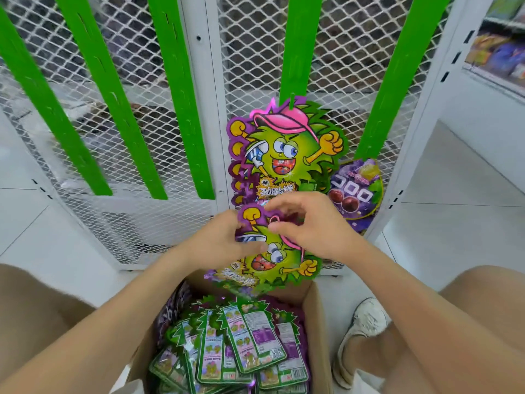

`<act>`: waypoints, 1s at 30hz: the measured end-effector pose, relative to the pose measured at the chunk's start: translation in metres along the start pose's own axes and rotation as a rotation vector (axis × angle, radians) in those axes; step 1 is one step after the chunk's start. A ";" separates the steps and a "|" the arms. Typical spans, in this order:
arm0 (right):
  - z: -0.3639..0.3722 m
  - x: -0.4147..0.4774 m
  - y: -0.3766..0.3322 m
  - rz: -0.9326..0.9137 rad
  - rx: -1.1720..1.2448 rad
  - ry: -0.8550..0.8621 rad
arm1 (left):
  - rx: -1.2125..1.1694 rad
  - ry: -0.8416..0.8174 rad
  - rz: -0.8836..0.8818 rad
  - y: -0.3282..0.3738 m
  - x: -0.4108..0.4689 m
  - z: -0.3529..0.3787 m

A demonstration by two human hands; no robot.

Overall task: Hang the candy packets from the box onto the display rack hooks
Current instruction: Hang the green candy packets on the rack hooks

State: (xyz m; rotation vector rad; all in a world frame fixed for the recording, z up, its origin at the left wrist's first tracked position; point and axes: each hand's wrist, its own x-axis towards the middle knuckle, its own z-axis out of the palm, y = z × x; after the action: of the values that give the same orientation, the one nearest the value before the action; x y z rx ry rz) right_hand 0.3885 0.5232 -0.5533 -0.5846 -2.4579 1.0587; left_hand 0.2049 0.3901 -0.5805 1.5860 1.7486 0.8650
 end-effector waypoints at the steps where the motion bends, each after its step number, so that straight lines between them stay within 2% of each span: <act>1: -0.007 0.001 -0.004 -0.003 0.016 0.079 | -0.062 0.055 -0.039 0.006 0.001 -0.001; 5: -0.038 0.003 -0.005 0.052 0.057 0.309 | -0.424 0.324 -0.144 0.023 0.003 -0.010; 8: -0.047 0.005 -0.008 0.014 0.127 0.416 | -0.513 0.471 -0.132 0.037 0.009 -0.014; 11: -0.057 0.009 -0.023 -0.082 0.061 0.524 | -0.418 0.649 0.013 0.059 0.019 -0.020; 13: -0.067 0.014 -0.039 -0.121 -0.007 0.637 | -0.222 0.777 0.087 0.078 0.025 -0.033; 15: -0.079 0.021 -0.055 -0.148 -0.091 0.713 | 0.009 0.835 0.160 0.100 0.034 -0.049; 17: -0.092 0.036 -0.068 -0.129 -0.145 0.726 | 0.099 0.815 0.179 0.123 0.049 -0.066; 19: -0.103 0.054 -0.076 -0.104 -0.171 0.738 | 0.067 0.777 0.155 0.145 0.066 -0.079; 27: -0.114 0.091 -0.079 -0.077 -0.095 0.810 | -0.217 0.537 0.071 0.163 0.098 -0.096; 30: -0.110 0.092 -0.077 -0.035 -0.029 0.857 | -0.414 0.463 -0.030 0.161 0.102 -0.095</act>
State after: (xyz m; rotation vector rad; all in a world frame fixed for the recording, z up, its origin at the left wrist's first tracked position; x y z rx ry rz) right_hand 0.3509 0.5871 -0.4083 -0.7940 -1.7167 0.5724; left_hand 0.2152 0.4959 -0.3963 1.1433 1.7310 1.5589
